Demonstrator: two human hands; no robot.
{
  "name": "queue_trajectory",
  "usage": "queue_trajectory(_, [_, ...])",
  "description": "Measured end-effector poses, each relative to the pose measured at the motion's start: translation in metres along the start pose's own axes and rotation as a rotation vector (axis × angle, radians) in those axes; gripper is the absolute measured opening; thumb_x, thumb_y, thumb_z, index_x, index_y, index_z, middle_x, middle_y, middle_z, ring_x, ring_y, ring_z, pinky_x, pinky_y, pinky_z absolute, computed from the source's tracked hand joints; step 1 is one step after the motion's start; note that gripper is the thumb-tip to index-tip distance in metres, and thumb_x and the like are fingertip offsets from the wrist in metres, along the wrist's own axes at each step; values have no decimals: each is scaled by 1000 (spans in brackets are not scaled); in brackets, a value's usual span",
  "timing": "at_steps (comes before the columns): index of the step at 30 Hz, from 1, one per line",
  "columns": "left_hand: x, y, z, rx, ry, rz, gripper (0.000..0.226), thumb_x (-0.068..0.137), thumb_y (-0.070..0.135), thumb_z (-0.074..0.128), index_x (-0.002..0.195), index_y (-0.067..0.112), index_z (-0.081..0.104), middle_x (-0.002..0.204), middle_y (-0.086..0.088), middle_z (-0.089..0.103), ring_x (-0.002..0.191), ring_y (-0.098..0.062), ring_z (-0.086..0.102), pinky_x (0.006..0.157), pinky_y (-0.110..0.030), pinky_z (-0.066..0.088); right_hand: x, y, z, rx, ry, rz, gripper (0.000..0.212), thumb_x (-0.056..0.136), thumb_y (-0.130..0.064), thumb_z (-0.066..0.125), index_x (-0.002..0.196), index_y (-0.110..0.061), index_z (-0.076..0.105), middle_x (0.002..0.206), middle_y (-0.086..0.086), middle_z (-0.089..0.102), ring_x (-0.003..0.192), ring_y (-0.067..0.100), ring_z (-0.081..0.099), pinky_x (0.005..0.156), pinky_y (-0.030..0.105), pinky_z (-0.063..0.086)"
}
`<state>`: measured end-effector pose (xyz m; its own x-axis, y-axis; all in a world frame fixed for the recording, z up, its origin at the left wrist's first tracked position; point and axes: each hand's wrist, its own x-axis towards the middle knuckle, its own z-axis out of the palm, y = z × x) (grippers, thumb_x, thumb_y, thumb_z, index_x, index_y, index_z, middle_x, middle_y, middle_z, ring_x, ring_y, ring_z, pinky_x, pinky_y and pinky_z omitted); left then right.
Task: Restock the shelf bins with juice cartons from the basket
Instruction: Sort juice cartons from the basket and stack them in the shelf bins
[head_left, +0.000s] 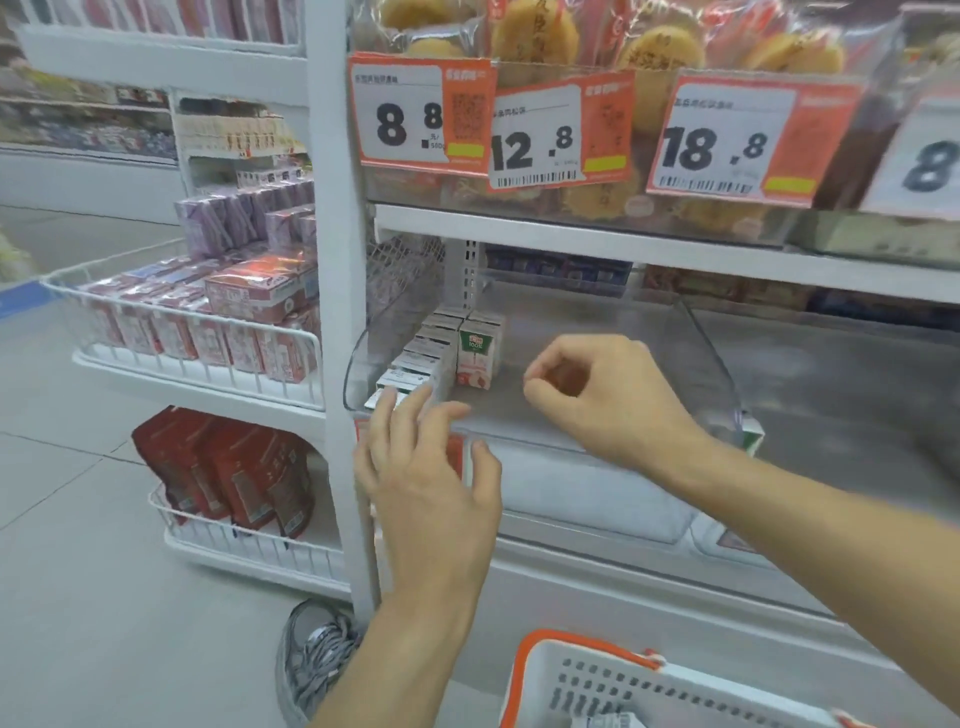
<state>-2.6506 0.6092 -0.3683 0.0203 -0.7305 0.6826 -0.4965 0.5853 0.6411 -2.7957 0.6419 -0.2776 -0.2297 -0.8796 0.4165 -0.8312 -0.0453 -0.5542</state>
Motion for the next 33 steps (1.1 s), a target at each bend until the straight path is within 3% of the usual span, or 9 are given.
queue_trajectory(5, [-35, 58, 6, -219, -209, 146, 15, 82, 10, 62, 95, 16, 65, 97, 4, 62, 98, -16, 57, 87, -29, 44, -145, 33, -36, 119, -126, 152, 18, 81, -14, 74, 70, -28, 71, 63, -18, 67, 56, 6, 59, 55, 10, 41])
queue_trajectory(8, [-92, 82, 20, -229, -605, 180, 13, 85, 15, 62, 97, 17, 65, 94, 7, 62, 92, -11, 56, 85, -25, 44, -216, 82, -43, 139, -149, 339, 23, 81, -15, 76, 67, -32, 70, 67, -17, 70, 58, 7, 61, 57, 16, 45])
queue_trajectory(10, [-136, 86, 27, -175, -916, 165, 18, 88, 22, 63, 106, 20, 67, 103, 7, 63, 102, -10, 56, 93, -25, 43, -258, 112, -45, 170, -180, 446, 22, 81, -15, 76, 67, -31, 72, 69, -14, 71, 62, 9, 64, 62, 22, 50])
queue_trajectory(13, [-187, 74, 28, 10, -1315, 168, 32, 91, 28, 64, 122, 20, 63, 124, 1, 61, 120, -16, 51, 103, -29, 39, -314, 148, -45, 192, -283, 538, 21, 83, -14, 75, 70, -30, 72, 70, -14, 72, 66, 5, 66, 63, 17, 48])
queue_trajectory(16, [-224, 59, 18, 232, -1600, 130, 43, 91, 39, 65, 129, 20, 59, 130, 1, 57, 119, -16, 51, 101, -31, 41, -357, 176, -46, 190, -394, 598, 12, 86, -18, 73, 79, -27, 74, 72, -12, 70, 69, -3, 63, 65, 11, 46])
queue_trajectory(20, [-267, 47, 6, 273, -1664, -96, 37, 84, 32, 75, 118, 20, 65, 115, 5, 63, 101, -10, 58, 91, -28, 48, -397, 211, -42, 152, -631, 626, 1, 89, -23, 70, 90, -23, 70, 82, -10, 69, 74, 0, 63, 71, 22, 51])
queue_trajectory(24, [-311, 40, -7, 276, -1690, -228, 42, 78, 33, 80, 114, 20, 63, 110, 2, 65, 96, -14, 63, 89, -34, 51, -420, 228, -33, 89, -839, 634, 24, 89, -30, 71, 109, -18, 66, 97, -5, 66, 83, 11, 63, 83, 32, 54])
queue_trajectory(30, [-333, 33, -21, 403, -1686, -209, 43, 75, 37, 79, 108, 14, 67, 106, 0, 64, 101, -19, 61, 90, -36, 51, -426, 228, -6, 27, -945, 542, 51, 87, -32, 74, 132, -18, 53, 126, 3, 60, 84, 13, 54, 85, 32, 50])
queue_trajectory(33, [-331, 24, -18, 409, -1748, -169, 38, 77, 32, 79, 110, 17, 68, 112, 1, 66, 106, -17, 63, 93, -33, 50, -426, 225, 11, 9, -939, 530, 71, 84, -28, 78, 144, -18, 42, 140, 4, 49, 106, 18, 55, 92, 28, 44])
